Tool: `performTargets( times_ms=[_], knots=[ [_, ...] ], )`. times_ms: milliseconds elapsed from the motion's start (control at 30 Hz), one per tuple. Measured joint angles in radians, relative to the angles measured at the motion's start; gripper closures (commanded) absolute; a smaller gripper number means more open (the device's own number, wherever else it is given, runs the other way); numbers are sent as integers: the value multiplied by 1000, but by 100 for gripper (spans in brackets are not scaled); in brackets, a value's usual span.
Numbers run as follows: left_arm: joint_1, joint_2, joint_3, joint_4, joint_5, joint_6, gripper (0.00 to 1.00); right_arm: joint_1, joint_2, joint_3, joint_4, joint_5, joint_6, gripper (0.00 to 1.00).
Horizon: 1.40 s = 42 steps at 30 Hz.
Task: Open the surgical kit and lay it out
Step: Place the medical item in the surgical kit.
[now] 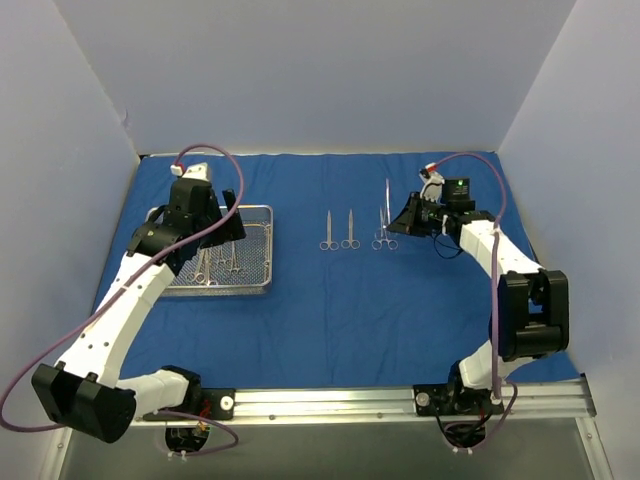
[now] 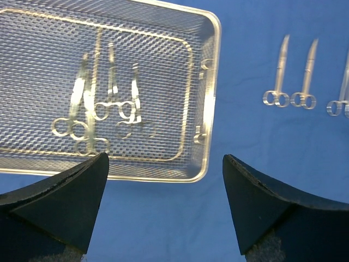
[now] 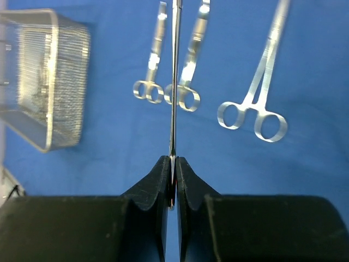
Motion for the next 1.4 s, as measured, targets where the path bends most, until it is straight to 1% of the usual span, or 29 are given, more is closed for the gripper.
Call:
performTargets(
  times_ms=[100,233,400,567,733,900,1067,1400],
  knots=[
    [33,-30,-47,9,10,37,6,-37,33,22,-40,4,-51,100],
    [55,-60,-115,33,19,84,6,-90,134,90,-92,-23,-146,100],
    [57,-87,-203,60,31,122,6,-182,299,194,-181,-97,-285,100],
    [55,-104,-238,73,39,143,6,-243,362,238,-260,-132,-377,100],
    [48,-132,-239,85,39,148,6,-274,374,262,-288,-182,-422,100],
    [47,-136,-241,88,38,150,6,-281,450,307,-307,-231,-460,100],
    [50,-130,-242,90,39,152,6,-282,506,327,-327,-312,-477,100],
    [64,-112,-242,90,40,154,6,-303,518,330,-328,-333,-478,97]
  ],
)
